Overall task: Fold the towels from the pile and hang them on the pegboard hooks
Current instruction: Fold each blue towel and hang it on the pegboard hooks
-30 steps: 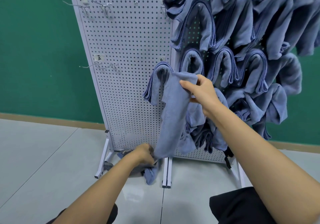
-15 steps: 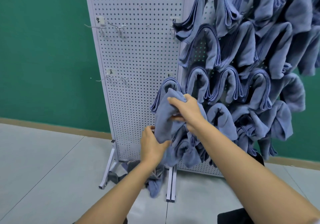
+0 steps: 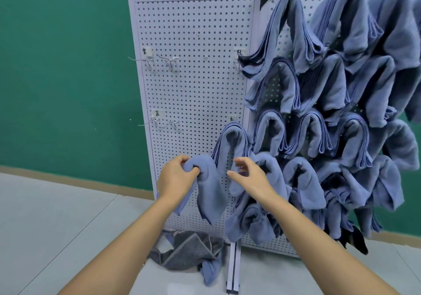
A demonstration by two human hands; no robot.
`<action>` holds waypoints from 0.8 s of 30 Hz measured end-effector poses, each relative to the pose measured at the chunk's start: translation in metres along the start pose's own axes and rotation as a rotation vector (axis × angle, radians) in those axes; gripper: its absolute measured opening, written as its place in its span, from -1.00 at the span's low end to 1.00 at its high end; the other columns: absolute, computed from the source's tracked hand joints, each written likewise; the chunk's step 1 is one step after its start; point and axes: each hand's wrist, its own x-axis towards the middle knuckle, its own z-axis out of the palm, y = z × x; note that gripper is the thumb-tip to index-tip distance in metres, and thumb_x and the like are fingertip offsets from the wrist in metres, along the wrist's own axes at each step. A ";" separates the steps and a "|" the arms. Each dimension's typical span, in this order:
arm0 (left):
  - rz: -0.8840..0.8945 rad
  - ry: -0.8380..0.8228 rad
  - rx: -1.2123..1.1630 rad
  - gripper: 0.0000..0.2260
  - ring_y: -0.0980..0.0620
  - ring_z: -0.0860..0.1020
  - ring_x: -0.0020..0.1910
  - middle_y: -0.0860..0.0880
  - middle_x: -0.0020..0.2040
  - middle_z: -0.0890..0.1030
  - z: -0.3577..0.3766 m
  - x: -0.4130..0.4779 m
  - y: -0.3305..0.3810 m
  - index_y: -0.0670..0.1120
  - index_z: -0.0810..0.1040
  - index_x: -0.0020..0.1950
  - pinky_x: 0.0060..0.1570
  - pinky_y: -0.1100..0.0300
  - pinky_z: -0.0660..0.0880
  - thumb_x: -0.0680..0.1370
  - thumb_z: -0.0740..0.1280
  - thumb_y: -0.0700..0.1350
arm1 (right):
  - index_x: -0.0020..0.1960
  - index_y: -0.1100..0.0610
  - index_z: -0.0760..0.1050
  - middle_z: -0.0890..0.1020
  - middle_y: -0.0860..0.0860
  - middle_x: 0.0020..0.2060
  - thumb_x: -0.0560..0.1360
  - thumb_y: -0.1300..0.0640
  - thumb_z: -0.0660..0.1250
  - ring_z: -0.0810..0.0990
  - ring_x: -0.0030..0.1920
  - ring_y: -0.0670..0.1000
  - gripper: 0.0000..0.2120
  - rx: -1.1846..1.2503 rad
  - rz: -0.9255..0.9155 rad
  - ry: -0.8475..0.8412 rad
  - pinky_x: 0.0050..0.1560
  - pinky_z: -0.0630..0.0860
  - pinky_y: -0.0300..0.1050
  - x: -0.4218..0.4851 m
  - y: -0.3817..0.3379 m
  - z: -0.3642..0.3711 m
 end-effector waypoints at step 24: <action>0.214 0.278 0.024 -0.88 -0.10 0.48 -0.21 -0.04 -0.16 0.54 -0.054 0.156 -0.051 -0.11 0.45 0.05 -0.29 0.07 0.35 0.53 0.24 -0.23 | 0.02 0.07 0.43 0.59 -0.03 -0.13 0.49 0.15 0.25 0.55 -0.10 0.07 -0.88 -0.827 -0.635 0.180 -0.28 0.33 -0.12 0.176 -0.121 0.105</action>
